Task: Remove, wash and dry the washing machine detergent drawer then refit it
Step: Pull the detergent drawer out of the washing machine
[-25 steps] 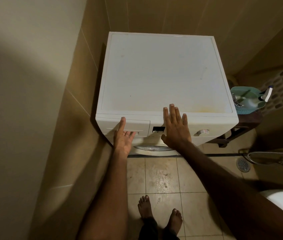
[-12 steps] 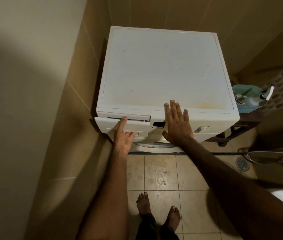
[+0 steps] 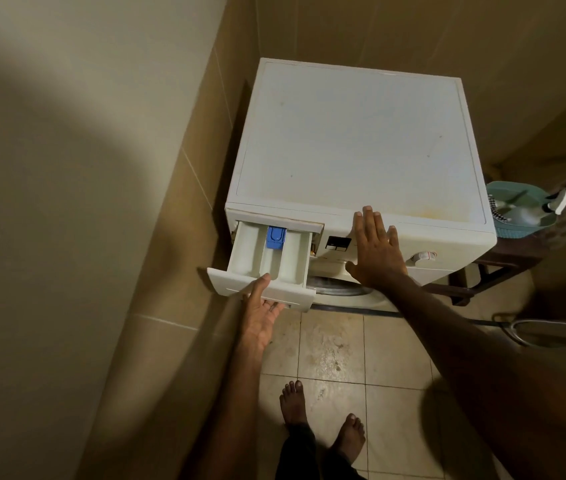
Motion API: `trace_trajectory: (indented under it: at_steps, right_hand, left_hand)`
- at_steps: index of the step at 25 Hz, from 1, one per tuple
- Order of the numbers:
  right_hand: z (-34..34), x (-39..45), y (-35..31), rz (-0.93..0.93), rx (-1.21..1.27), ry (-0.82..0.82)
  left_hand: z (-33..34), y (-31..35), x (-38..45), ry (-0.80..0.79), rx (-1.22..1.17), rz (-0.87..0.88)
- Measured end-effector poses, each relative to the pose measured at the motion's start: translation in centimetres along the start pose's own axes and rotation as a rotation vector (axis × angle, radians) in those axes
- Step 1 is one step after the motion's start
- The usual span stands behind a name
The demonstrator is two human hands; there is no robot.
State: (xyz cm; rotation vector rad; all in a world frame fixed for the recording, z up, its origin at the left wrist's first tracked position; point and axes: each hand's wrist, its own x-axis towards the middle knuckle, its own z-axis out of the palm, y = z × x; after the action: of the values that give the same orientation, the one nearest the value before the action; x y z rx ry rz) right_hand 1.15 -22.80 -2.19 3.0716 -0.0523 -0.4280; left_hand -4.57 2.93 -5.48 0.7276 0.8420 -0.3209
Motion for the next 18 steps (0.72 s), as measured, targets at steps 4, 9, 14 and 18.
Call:
trace_trajectory:
  at_steps: [4,9,14,18]
  right_hand:
    - [-0.8,-0.2,-0.3,0.006,0.032,-0.058]
    - [-1.5,-2.5,-3.5,0.097,0.444,0.319]
    - [-1.4,-3.8,-9.2,-0.018,0.501,0.304]
    - [-1.9,-1.9,-12.1,-0.164,0.399,0.042]
  left_hand:
    - [-0.1,0.2,-0.5,-0.016,-0.013,0.0]
    - [-1.0,0.0,-1.1,-0.016,0.221,-0.002]
    - [-1.3,1.2,-1.3,-0.021,0.328,-0.031]
    - [-0.8,1.9,-1.0,-0.023,0.402,-0.081]
